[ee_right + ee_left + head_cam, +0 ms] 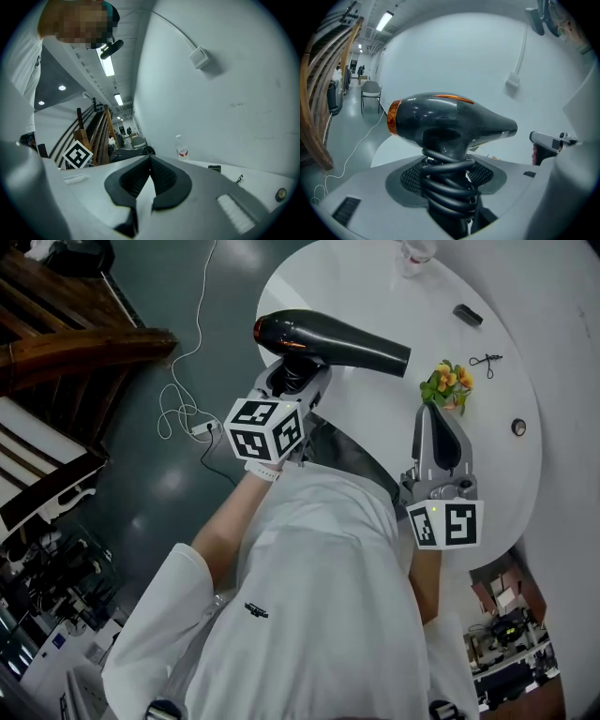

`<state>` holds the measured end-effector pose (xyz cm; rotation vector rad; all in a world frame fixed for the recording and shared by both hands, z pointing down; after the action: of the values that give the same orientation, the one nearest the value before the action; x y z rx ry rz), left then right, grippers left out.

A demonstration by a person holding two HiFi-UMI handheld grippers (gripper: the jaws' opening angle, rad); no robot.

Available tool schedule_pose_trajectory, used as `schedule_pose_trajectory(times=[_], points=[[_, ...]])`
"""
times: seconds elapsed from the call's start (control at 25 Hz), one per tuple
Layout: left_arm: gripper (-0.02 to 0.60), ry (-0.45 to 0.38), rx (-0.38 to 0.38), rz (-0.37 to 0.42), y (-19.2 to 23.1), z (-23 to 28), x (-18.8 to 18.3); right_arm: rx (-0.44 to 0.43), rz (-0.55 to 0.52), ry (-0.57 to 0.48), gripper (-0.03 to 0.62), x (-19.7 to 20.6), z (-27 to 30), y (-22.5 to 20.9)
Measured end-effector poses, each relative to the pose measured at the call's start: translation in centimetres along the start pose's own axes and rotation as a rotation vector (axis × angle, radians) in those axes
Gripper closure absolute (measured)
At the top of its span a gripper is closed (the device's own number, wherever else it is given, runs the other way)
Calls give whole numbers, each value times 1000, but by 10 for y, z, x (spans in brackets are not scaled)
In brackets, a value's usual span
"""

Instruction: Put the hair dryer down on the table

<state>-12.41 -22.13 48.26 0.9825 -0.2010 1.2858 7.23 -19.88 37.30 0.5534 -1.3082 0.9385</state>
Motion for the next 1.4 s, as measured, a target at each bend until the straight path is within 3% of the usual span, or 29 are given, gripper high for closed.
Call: schedule_pose_trajectory(times=[0.64,1.12,1.4], points=[[321,114,-52,53,28,99,31,86,47,48,582,20,5,-28],[321,165,-78,40,46,152,43,122,83,80,582,40,9,-36],[321,197,-118,70,53,176,50,136,99,85,583,45,13,-39]])
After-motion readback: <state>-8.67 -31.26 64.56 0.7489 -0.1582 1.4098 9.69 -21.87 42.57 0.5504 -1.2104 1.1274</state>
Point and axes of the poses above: the fingertips, and each gripper's own axes: z forward along the fingers, y to its left, x out of its underside, the point moved 1 cm from there along -z, backward along the fingers, and after that the axes turned 9 degrees about -z, right-handed, at the moved point
